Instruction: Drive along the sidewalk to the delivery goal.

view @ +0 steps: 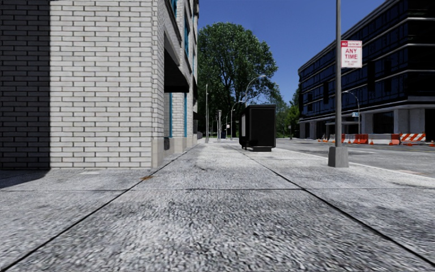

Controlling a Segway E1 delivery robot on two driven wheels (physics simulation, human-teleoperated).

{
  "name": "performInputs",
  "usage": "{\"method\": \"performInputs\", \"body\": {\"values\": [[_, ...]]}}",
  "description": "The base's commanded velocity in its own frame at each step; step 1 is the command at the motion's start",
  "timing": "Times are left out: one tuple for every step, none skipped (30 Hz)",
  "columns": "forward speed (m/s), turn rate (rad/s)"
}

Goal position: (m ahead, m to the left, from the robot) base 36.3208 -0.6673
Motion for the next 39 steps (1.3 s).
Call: {"method": "performInputs", "body": {"values": [[2.0,0.0],[2.0,0.0],[2.0,0.0],[2.0,0.0],[2.0,0.0],[2.0,0.0],[2.0,0.0],[2.0,0.0],[2.0,0.0],[2.0,0.0],[2.0,0.0],[2.0,0.0],[2.0,0.0],[2.0,0.0],[2.0,0.0],[2.0,0.0],[2.0,0.0],[2.0,0.0],[2.0,0.0],[2.0,0.0],[2.0,0.0],[2.0,0.0],[2.0,0.0],[2.0,0.0],[2.0,0.0],[2.0,0.0],[2.0,0.0],[2.0,0.0],[2.0,0.0],[2.0,0.0],[2.0,0.0],[2.0,0.0],[2.0,0.0],[2.0,0.0],[2.0,0.0],[2.0,0.0],[2.0,0.0],[2.0,0.0],[2.0,0.0]]}}
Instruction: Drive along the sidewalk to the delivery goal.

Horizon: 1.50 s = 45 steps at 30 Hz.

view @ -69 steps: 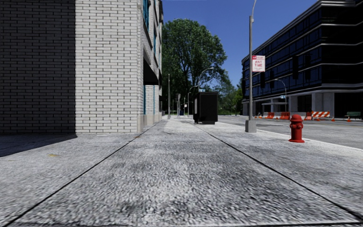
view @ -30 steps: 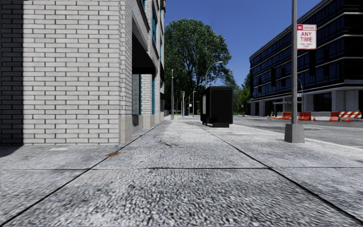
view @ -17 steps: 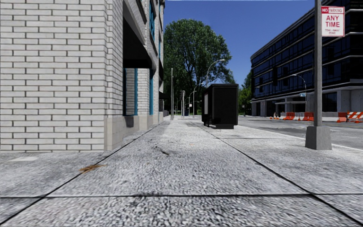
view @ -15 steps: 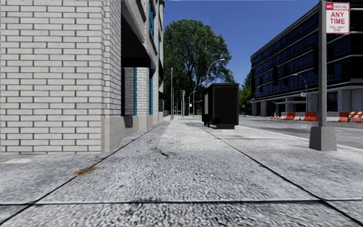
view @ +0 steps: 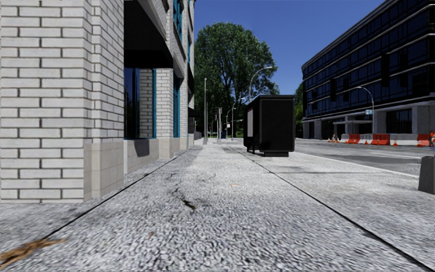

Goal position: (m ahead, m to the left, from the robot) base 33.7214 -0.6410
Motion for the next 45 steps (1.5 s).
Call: {"method": "performInputs", "body": {"values": [[2.0,0.0],[2.0,0.0],[2.0,0.0],[2.0,0.0],[2.0,0.0],[2.0,0.0],[2.0,0.0],[2.0,0.0],[2.0,0.0],[2.0,0.0],[2.0,0.0],[2.0,0.0],[2.0,0.0],[2.0,0.0],[2.0,0.0],[2.0,0.0],[2.0,0.0],[2.0,0.0],[2.0,0.0],[2.0,0.0],[2.0,0.0],[2.0,0.0],[2.0,0.0],[2.0,0.0],[2.0,0.0],[2.0,0.0],[2.0,0.0],[2.0,0.0],[2.0,0.0],[2.0,0.0],[2.0,0.0],[2.0,0.0],[2.0,0.0],[2.0,0.0],[2.0,0.0],[2.0,0.0],[2.0,0.0],[2.0,0.0],[2.0,0.0],[2.0,0.0],[2.0,0.0],[2.0,0.0],[2.0,0.0],[2.0,0.0],[2.0,0.0]]}}
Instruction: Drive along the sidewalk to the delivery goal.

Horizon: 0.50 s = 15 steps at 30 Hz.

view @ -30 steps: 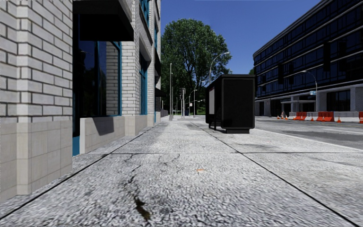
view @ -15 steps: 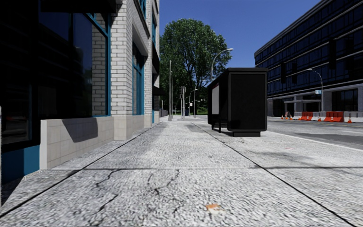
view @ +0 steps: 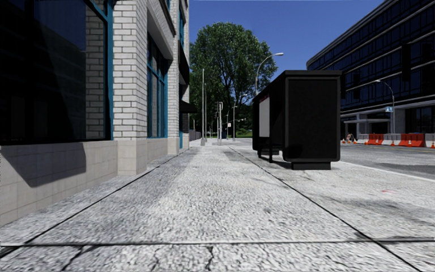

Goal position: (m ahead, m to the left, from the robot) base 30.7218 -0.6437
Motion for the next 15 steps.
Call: {"method": "performInputs", "body": {"values": [[2.0,0.0],[2.0,0.0],[2.0,0.0],[2.0,0.0],[2.0,0.0],[2.0,0.0],[2.0,0.0],[2.0,0.0],[2.0,0.0],[2.0,0.0],[2.0,0.0],[2.0,0.0],[2.0,0.0],[2.0,0.0],[2.0,0.0]]}}
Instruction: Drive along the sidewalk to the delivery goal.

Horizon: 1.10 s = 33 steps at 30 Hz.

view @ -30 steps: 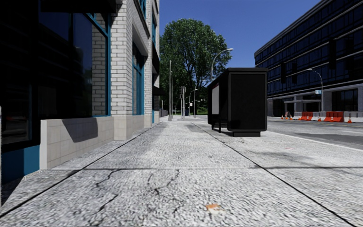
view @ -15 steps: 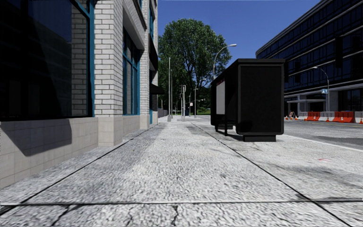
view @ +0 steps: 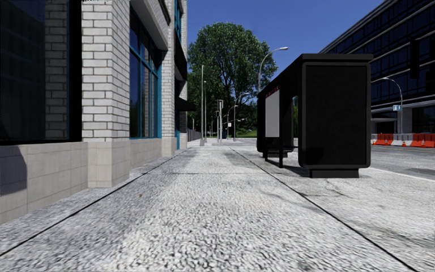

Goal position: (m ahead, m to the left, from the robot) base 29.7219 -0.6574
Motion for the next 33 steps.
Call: {"method": "performInputs", "body": {"values": [[2.0,0.0],[2.0,0.0],[2.0,0.0],[2.0,0.0],[2.0,0.0],[2.0,0.0],[2.0,0.0],[2.0,0.0],[2.0,0.0],[2.0,0.0],[2.0,0.0],[2.0,0.0],[2.0,0.0],[2.0,0.0],[2.0,0.0],[2.0,0.0],[2.0,0.0],[2.0,0.0],[2.0,0.0],[2.0,0.0],[2.0,0.0],[2.0,0.0],[2.0,0.0],[2.0,0.0],[2.0,0.0],[2.0,0.0],[2.0,0.0],[2.0,0.0],[2.0,0.0],[2.0,0.0],[2.0,0.0],[2.0,0.0],[2.0,0.0]]}}
